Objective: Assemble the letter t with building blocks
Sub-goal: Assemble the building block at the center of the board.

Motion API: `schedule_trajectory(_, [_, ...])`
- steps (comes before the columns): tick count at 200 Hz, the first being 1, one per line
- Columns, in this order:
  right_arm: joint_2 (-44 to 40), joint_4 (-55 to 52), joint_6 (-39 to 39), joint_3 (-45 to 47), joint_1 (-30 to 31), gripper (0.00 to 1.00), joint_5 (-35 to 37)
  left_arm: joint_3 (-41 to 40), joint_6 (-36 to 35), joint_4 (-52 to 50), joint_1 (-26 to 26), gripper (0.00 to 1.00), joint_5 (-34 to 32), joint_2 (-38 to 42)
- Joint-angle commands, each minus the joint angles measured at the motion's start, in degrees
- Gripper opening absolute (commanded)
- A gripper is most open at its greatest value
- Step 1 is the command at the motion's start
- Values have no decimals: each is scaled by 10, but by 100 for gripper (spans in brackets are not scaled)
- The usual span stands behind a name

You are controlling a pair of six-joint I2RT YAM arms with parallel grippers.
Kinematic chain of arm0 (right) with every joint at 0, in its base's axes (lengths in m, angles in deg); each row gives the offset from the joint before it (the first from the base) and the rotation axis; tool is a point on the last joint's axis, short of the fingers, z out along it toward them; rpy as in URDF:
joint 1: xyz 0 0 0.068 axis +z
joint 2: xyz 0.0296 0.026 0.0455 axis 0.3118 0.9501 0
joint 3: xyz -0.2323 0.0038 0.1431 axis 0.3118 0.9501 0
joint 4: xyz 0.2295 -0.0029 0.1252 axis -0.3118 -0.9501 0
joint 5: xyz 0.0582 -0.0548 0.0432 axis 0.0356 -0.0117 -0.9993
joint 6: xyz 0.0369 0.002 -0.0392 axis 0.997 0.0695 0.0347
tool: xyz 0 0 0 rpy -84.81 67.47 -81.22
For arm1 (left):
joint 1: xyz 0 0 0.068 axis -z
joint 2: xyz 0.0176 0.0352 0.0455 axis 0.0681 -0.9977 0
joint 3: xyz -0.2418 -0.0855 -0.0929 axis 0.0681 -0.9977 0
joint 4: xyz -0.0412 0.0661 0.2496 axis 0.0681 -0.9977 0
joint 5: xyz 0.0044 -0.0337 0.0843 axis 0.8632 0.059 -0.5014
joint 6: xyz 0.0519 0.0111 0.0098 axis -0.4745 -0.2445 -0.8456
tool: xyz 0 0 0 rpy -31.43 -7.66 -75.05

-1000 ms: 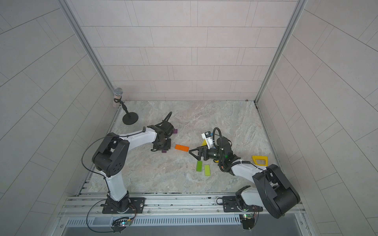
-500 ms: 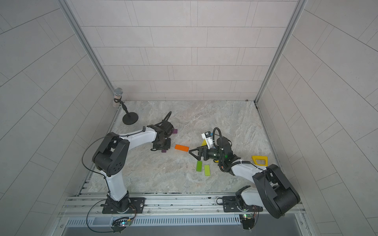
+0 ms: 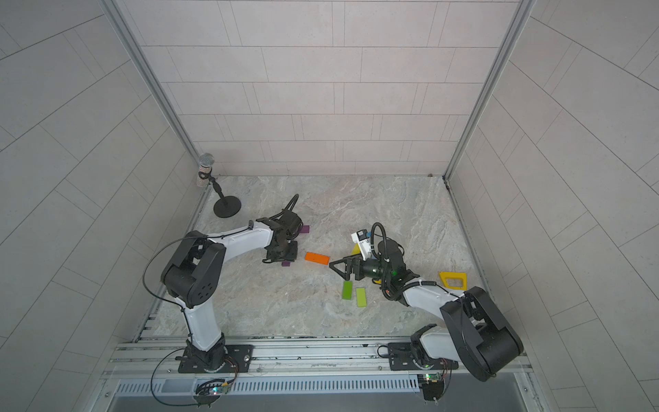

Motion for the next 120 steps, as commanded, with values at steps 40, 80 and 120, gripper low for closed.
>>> schedule_trajectory(40, [-6,11,-3,1,-1,100,-7,9,-3,-7,2,45,0,-9])
schedule_trajectory(80, [-7,12,-3,0,-1,100,-7,9,1,-6,3,44,-4,-13])
schedule_trajectory(120, [-7,13,-3,0,-1,100,-8,11,6,-3,3,42,-6,-17])
